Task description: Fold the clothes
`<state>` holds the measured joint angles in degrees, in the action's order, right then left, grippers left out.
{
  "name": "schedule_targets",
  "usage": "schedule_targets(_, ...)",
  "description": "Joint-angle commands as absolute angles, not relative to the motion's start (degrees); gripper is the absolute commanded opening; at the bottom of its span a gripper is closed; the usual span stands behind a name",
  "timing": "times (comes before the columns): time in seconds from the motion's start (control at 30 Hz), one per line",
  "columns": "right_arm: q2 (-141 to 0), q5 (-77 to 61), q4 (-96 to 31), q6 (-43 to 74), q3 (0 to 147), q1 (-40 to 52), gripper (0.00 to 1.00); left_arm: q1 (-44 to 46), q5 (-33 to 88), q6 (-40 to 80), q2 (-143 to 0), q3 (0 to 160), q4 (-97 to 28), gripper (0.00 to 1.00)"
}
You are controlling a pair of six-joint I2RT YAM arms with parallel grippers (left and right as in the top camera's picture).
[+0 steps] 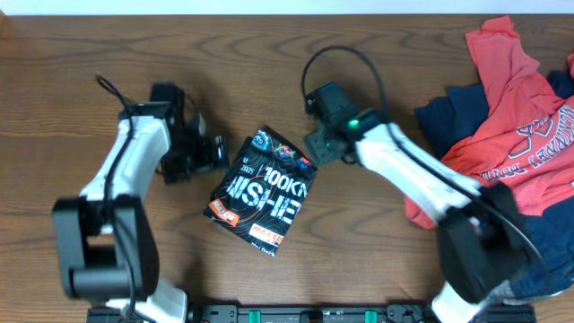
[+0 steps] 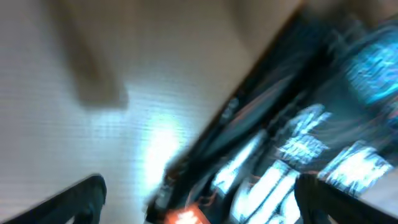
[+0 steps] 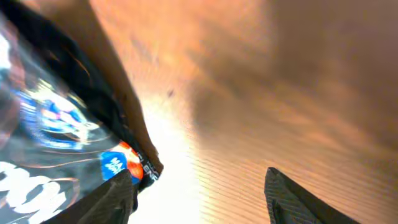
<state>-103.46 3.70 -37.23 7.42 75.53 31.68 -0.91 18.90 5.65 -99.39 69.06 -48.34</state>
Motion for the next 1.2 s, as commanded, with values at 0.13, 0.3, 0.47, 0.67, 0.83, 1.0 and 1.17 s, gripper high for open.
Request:
schedule_targets(0.13, -94.7, 4.3, -42.1, 8.3, 76.1, 30.4, 0.69, -0.9, 32.0, -2.2, -101.9, 70.2, -37.3, 0.98)
schedule_targets(0.3, -94.0, 4.3, -45.8, 8.3, 76.1, 30.4, 0.68, -0.5, 40.4, -4.3, -108.3, 70.2, -33.5, 0.98)
schedule_targets(0.47, -94.0, 4.3, -47.2, 8.3, 76.1, 30.4, 0.68, 1.5, 43.4, -5.0, -113.8, 70.2, -33.0, 0.98)
schedule_targets(0.67, -94.0, 4.4, -47.2, 8.3, 76.1, 30.4, 0.68, 6.6, 43.4, -7.3, -116.6, 69.2, -35.9, 0.70)
schedule_targets(0.83, -94.0, 4.4, -47.4, 8.3, 76.1, 30.4, 0.68, 8.1, 40.4, -7.4, -116.5, 69.4, -34.2, 0.19)
schedule_targets(1.0, -94.0, 4.6, -48.8, 8.3, 76.1, 30.4, 0.68, 4.4, 34.5, -4.4, -116.2, 72.4, -33.8, 0.06)
schedule_targets(1.17, -94.0, 5.9, -50.1, 8.3, 76.1, 30.3, 0.67, -4.3, 31.4, -0.7, -114.3, 75.5, -33.7, 0.06)
